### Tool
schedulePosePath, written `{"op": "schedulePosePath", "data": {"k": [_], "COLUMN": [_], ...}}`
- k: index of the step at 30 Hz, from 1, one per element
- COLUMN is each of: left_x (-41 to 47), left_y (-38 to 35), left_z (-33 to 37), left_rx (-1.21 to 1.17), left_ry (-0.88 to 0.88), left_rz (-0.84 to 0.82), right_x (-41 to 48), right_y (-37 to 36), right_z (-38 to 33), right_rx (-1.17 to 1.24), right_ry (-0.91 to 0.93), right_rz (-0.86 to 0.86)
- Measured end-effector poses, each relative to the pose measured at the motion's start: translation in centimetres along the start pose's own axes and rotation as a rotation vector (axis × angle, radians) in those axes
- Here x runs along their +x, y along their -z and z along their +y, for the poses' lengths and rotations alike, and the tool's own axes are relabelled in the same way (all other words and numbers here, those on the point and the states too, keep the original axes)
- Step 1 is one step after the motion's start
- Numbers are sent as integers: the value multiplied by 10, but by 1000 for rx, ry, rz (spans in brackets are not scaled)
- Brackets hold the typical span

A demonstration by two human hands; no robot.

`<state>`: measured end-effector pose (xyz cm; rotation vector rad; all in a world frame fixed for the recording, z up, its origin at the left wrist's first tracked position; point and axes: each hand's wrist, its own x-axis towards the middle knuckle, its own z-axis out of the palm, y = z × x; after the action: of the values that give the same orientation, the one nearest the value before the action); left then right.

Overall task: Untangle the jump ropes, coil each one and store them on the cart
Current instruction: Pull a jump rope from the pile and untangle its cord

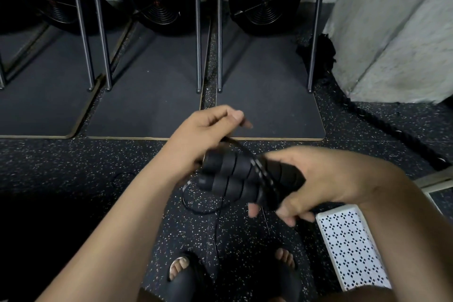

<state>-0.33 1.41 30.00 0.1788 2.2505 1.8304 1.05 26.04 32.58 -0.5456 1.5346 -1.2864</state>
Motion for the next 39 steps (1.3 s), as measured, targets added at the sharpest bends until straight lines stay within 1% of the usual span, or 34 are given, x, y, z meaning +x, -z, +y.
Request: {"op": "schedulePosePath", "data": {"k": [1, 2, 3, 5, 7, 8, 10, 12, 13, 15, 17, 20, 23, 25, 27, 29, 31, 32, 33, 34, 35, 36, 37, 39], "left_x": [-2, -3, -3, 1, 4, 4, 3, 2, 1, 1, 1, 0, -2, -4, -5, -4, -1, -3, -4, -6, -7, -5, -3, 0], "left_y": [-1, -3, -5, -9, -12, -13, -14, -14, -15, -14, -12, -11, -11, -11, -12, -13, -10, -10, -10, -11, -12, -15, -22, -28], "left_z": [4, 3, 1, -6, -9, -8, -6, -7, -7, -8, -9, -10, -7, -7, -6, 1, 3, 1, -5, -10, -19, -20, -13, -12], "left_rx": [-153, -247, -262, -138, 8, 81, 228, 353, 400, 459, 495, 525, 504, 416, 274, 65, -144, -178, -164, -128, -67, -77, -16, 19], "left_ry": [13, -3, -31, -13, 21, 18, -4, -29, -38, -59, -77, -71, -47, -45, -57, -17, 68, 62, 0, -58, -101, -35, -12, 34], "left_rz": [-43, -58, -27, 90, 106, 101, 134, 194, 202, 205, 207, 189, 107, 26, -73, -179, -258, -228, -142, 12, 110, 133, 120, 17], "right_x": [-3, -4, -4, 0, 5, 7, 13, 17, 19, 22, 26, 28, 23, 17, 13, 11, 9, 7, 6, 6, 6, 8, 10, 15], "right_y": [1, 1, 2, 3, 5, 7, 11, 11, 11, 9, 6, 2, -2, -7, -10, -10, -9, -7, -7, -7, -7, -7, -6, -3], "right_z": [-1, -2, -2, -3, -2, 0, 6, 12, 15, 19, 21, 21, 16, 10, 4, 0, 0, 2, 2, 3, 2, 2, 1, 1], "right_rx": [41, 81, 123, 216, 299, 315, 280, 141, 61, -48, -106, -209, -260, -244, -167, -60, 46, 87, 120, 152, 188, 223, 255, 328], "right_ry": [79, 151, 211, 301, 337, 326, 247, 132, 71, -45, -135, -223, -283, -292, -245, -130, 6, 65, 121, 176, 229, 277, 318, 368], "right_rz": [24, 63, 118, 283, 492, 605, 813, 930, 940, 873, 755, 579, 338, 136, -32, -109, -91, -56, -8, 45, 110, 188, 276, 469]}}
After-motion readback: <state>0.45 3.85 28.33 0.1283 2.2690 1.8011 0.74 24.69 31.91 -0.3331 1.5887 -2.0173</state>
